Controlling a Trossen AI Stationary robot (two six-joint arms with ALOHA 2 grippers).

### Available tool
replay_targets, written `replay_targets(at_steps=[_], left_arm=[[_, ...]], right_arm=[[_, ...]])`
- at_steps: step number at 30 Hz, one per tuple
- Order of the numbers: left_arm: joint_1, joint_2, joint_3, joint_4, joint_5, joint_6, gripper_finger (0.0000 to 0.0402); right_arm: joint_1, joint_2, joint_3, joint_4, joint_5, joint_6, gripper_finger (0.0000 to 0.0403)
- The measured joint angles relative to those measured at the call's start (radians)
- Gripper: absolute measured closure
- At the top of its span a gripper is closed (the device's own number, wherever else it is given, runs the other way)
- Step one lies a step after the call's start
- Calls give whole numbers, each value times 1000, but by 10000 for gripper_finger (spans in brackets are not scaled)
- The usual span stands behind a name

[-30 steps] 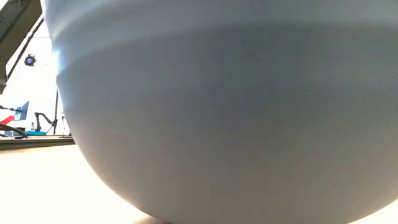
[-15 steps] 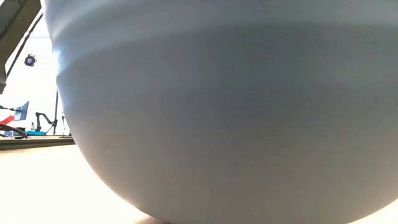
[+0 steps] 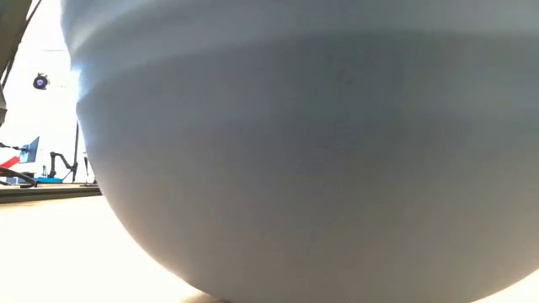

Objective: Nest bowls inside each other
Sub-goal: Stack the light violet bowl into the pink bowl

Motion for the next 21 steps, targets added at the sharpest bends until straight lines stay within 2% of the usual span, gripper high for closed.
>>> replay_targets(at_steps=[2,4,6,8,10,15,21], left_arm=[[-8,-38,-54,68,44,124,224],[-8,-78,-134,175,159,209,224],[4,-119,-233,322,313,241,224],[15,-159,-338,454,400,225,224],[27,-199,-435,550,409,188,224],[53,-267,-623,660,411,163,224],[62,-308,-742,763,421,164,224]], right_arm=[[0,40,6,13,0,30,394],[0,91,24,33,0,45,394],[0,145,50,50,0,48,394],[1,199,88,69,0,48,394],[6,252,136,69,0,45,394],[28,375,259,70,0,8,394],[51,484,372,59,-4,-14,394]])
